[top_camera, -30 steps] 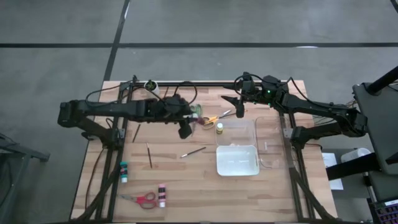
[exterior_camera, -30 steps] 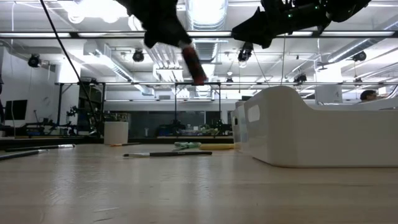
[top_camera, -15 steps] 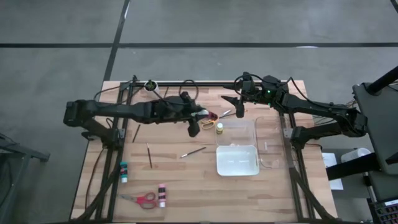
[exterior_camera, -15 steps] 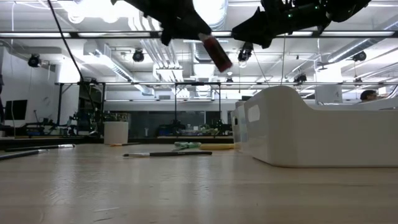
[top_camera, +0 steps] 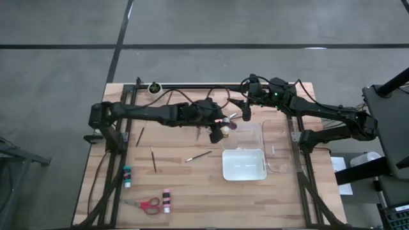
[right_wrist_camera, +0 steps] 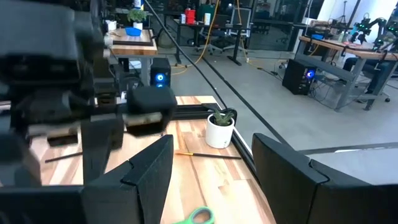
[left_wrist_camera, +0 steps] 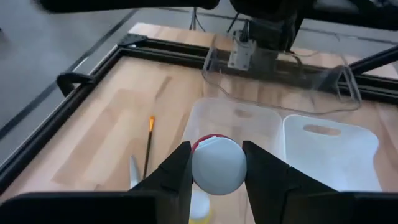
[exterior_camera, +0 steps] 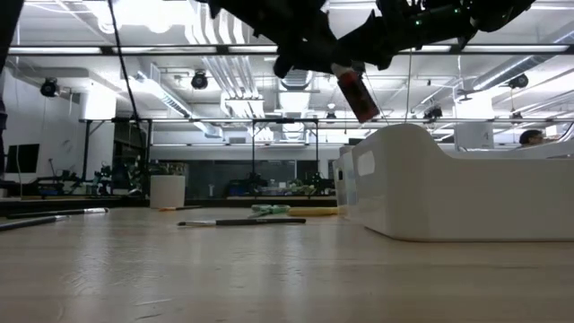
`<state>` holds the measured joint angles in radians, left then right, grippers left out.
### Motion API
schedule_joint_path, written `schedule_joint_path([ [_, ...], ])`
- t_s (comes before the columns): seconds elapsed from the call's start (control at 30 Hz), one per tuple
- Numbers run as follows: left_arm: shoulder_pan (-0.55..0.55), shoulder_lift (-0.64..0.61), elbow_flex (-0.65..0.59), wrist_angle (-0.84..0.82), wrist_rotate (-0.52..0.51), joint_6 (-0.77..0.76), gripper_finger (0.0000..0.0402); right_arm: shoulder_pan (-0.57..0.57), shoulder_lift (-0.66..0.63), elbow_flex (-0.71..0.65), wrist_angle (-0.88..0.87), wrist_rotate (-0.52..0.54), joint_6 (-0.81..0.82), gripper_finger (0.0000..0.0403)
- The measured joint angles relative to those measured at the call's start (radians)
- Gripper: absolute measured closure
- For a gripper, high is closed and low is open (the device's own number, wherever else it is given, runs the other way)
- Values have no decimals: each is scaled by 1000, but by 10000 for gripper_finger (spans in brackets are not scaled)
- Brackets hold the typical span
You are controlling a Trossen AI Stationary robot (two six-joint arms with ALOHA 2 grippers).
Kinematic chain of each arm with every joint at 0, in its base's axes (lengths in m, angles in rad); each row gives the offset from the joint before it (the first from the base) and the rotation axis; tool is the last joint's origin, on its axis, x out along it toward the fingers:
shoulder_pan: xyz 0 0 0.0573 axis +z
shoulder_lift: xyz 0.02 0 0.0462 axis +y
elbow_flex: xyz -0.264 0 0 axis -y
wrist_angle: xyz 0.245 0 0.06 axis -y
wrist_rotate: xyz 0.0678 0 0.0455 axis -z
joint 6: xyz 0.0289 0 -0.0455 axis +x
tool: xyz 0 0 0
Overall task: Pick & Place Paint Supplies
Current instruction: Put the red paint bottle into the left transparent bin
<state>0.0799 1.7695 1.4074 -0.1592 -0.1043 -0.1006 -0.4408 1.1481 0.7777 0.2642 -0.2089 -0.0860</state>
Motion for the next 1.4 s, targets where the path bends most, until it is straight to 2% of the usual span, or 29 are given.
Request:
schedule_joint_path([
  [0.23,-1,90,132,-105,31,22,292,0,0,0,1,0,0,186],
  [1.4,1,192,123,-4,45,23,292,0,0,0,1,0,0,186],
])
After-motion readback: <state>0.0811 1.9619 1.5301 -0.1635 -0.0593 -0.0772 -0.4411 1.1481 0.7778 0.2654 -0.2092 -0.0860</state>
